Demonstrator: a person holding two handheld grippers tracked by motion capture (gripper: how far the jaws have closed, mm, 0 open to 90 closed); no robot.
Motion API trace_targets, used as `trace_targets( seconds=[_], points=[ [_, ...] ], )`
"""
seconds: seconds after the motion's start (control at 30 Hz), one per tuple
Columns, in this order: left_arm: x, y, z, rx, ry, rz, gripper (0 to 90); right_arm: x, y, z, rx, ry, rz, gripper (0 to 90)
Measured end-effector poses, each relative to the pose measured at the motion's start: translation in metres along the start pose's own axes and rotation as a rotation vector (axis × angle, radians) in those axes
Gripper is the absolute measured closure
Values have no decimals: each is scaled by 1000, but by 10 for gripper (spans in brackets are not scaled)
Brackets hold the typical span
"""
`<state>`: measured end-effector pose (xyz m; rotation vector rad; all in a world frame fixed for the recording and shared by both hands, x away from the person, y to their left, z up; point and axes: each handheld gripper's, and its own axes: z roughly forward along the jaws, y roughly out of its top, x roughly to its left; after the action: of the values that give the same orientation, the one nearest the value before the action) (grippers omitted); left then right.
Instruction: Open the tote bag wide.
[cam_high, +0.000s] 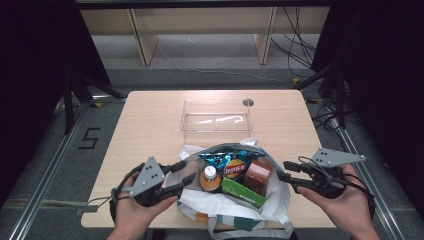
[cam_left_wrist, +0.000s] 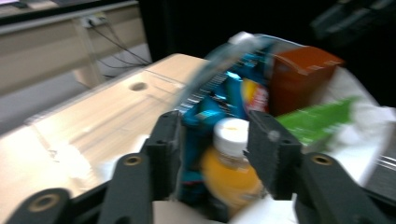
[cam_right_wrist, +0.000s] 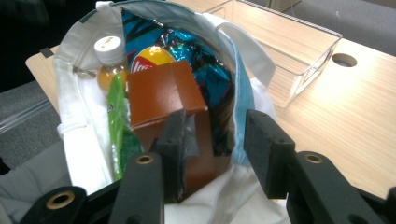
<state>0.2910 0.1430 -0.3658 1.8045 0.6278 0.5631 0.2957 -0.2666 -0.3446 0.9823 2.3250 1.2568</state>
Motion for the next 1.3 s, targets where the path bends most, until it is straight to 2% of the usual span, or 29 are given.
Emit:
trace_targets(
  seconds=[0.07, 0.1, 0.13, 0.2, 0.3, 0.33, 0.37, 0.4, 0.43, 0.53, 0.57, 0.63, 0.67, 0.7, 0.73, 0.77, 0.8, 0.83, 0.87, 0.9, 0.93, 1.0, 1.03, 1.1, 1.13, 1.17, 1.3],
  points=[
    [11, 1, 3, 9, 14, 3, 490, 0, 2, 3, 8, 2, 2, 618],
    [16, 0, 5, 17, 17, 7, 484, -3, 3, 6, 4, -4, -19, 623],
    [20, -1, 7, 37, 10, 14, 474, -2, 5, 8, 12, -3, -12, 625],
    [25, -3, 12, 48, -1, 5, 465, -4, 7, 11, 25, 4, -14, 634],
    [28, -5, 19, 85, -24, 25, 465, -6, 10, 15, 29, 8, -36, 664],
    [29, -7, 22, 98, -26, 30, 473, -7, 12, 17, 39, 16, -34, 676],
    [31, -8, 24, 105, -26, 38, 489, -6, 12, 18, 47, 3, -15, 690],
    [32, -9, 27, 113, -26, 40, 503, -8, 13, 20, 41, 2, -34, 721],
    [33, -10, 30, 122, -27, 49, 516, -8, 13, 20, 66, 10, -13, 754],
    [35, -12, 37, 151, -23, 75, 579, -9, 15, 22, 82, -4, -12, 828],
    [36, -12, 39, 164, -23, 87, 602, -12, 16, 23, 84, -14, -33, 843],
    [38, -12, 45, 176, -18, 93, 648, -12, 15, 25, 96, -9, 3, 866],
    [39, -12, 47, 175, -14, 90, 681, -12, 16, 26, 99, -4, 8, 878],
    [40, -12, 49, 168, -7, 75, 710, -14, 16, 27, 105, -16, -19, 891],
    [40, -12, 51, 167, 2, 76, 743, -13, 17, 26, 121, -18, 8, 895],
    [40, -11, 53, 175, 7, 80, 766, -15, 18, 27, 112, -30, -14, 897],
    [40, -10, 55, 173, 6, 77, 776, -14, 18, 27, 113, -31, 15, 897],
    [40, -10, 56, 173, 13, 74, 784, -16, 19, 28, 120, -36, 1, 898],
    [40, -9, 57, 177, 15, 76, 787, -18, 19, 29, 118, -40, -20, 898],
    [40, -9, 58, 178, 12, 71, 788, -17, 19, 29, 131, -38, 8, 899],
    [41, -9, 59, 178, 9, 63, 789, -19, 19, 31, 123, -47, -6, 899],
    [43, -11, 62, 184, 5, 48, 790, -22, 19, 33, 123, -53, 3, 899],
    [44, -12, 62, 186, 4, 39, 789, -24, 18, 34, 119, -58, -17, 899],
    [46, -14, 65, 184, 8, 21, 789, -26, 18, 36, 128, -53, 4, 900],
    [47, -15, 66, 197, 4, 28, 789, -29, 17, 39, 119, -51, -11, 900],
    [47, -16, 68, 186, 4, 8, 789, -27, 16, 40, 133, -54, 25, 900],
    [48, -20, 73, 191, 4, -12, 791, -33, 15, 47, 133, -55, 26, 900]
  ],
)
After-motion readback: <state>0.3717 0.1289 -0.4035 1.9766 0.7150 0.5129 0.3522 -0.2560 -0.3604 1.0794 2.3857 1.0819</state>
